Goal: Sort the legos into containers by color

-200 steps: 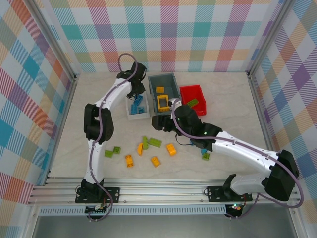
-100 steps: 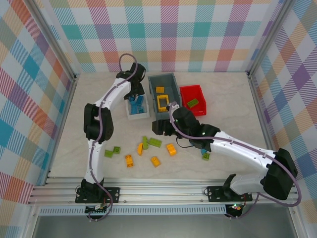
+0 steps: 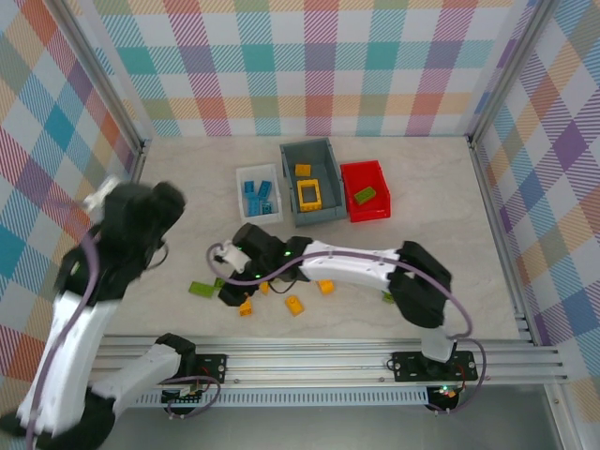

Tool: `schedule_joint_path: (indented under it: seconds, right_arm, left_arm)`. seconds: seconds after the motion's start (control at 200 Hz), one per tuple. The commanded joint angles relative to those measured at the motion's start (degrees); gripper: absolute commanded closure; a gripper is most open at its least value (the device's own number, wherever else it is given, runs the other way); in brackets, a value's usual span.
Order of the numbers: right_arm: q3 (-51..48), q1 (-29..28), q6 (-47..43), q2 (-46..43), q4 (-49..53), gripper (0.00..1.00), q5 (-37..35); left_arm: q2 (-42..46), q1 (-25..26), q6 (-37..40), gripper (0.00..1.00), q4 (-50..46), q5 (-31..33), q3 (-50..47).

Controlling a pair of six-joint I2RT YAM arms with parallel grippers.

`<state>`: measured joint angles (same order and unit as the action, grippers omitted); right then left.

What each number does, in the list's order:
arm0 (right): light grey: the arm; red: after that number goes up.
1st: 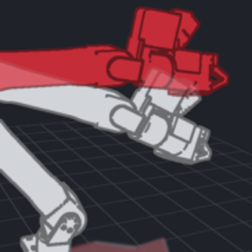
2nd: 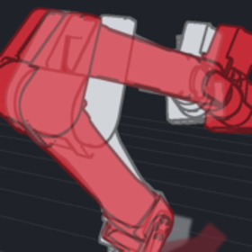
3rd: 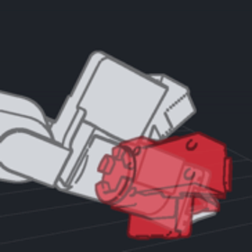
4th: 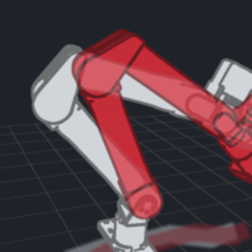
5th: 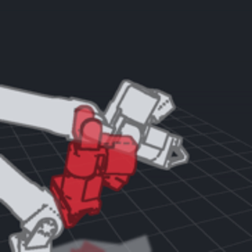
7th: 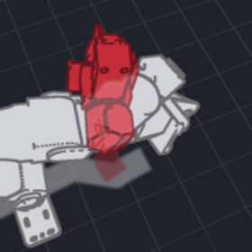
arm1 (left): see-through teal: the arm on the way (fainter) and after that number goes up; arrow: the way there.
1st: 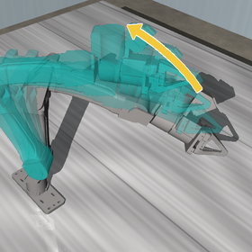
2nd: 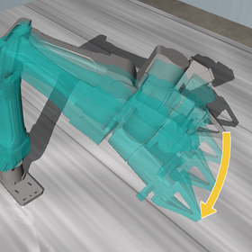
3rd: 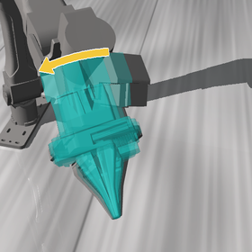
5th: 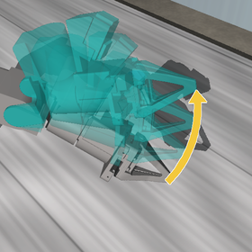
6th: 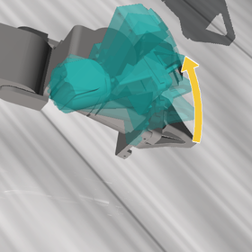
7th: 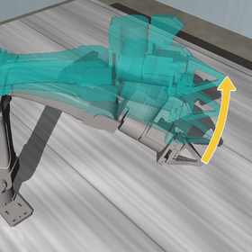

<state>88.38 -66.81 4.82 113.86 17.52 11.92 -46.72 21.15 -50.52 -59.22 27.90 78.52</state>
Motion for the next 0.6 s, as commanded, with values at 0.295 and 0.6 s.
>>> schedule_joint_path:
  seconds: [0.295, 0.6]
  right_arm:
    - [36.76, -1.66, -8.24, 25.88, 17.35, 0.26, -5.43]
    - [57.18, -3.74, -12.17, 39.87, 27.20, 0.34, -11.02]
  left_arm:
    - [16.09, 0.19, -11.40, 0.30, -18.08, -1.12, -10.41]
    - [18.73, 0.15, -11.53, 0.30, -19.70, 0.21, -8.48]
